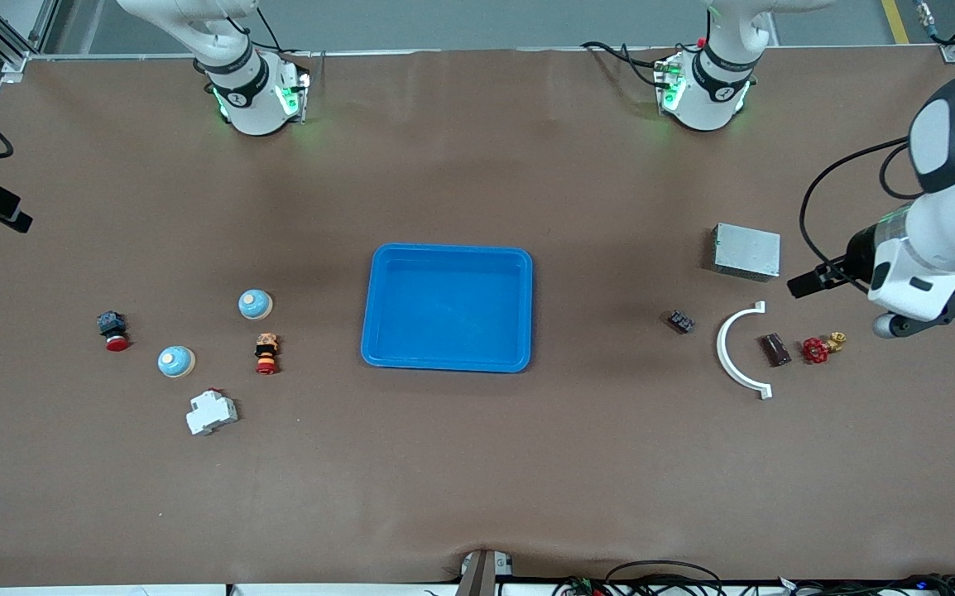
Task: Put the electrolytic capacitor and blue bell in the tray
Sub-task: 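Reach the left gripper to a black capacitor while the right gripper reaches a bell, then grasp the capacitor with the left gripper while the right gripper grasps the bell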
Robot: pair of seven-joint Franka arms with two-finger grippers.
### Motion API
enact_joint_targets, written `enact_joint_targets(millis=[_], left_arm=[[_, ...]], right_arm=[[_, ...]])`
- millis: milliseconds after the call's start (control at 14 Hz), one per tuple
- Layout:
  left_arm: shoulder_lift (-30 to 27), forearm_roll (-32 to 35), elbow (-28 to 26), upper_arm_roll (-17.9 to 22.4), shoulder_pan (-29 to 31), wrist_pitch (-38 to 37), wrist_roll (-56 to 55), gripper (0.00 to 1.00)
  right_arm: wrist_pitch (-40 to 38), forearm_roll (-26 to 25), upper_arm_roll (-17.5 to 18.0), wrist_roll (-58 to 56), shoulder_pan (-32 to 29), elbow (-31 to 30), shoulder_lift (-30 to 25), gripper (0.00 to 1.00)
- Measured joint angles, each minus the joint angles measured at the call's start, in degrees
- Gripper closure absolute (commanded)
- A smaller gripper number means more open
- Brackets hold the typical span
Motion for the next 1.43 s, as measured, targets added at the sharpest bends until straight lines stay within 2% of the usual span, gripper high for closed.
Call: enact_joint_targets(millis=[356,855,1069,1425], left_arm=[[0.04,-0.01,-3.05,-1.08,-0.25,2.08,-7.81,0.00],[0.22,-0.01,-10.02,-4.85,-0.50,12.47,-22.89,0.00],[1.62,-0.01,-14.26,-5.86,-0.52,19.63,-27.74,0.00],[5.27,-0.01,-19.37,-7.58,-0.55,30.24,-33.73,0.00]], right_arm=[[0.06,0.00,-0.08,-0.18,-0.04,-0.03,1.94,0.00],[5.42,0.00,-0.05,-0.73,-0.03,-4.22,4.52,0.00],[10.16,0.02,-0.04,-0.74,-0.02,-8.29,4.60,0.00],[21.48,0.03,-0.06,-0.74,-0.04,-19.28,4.89,0.00]])
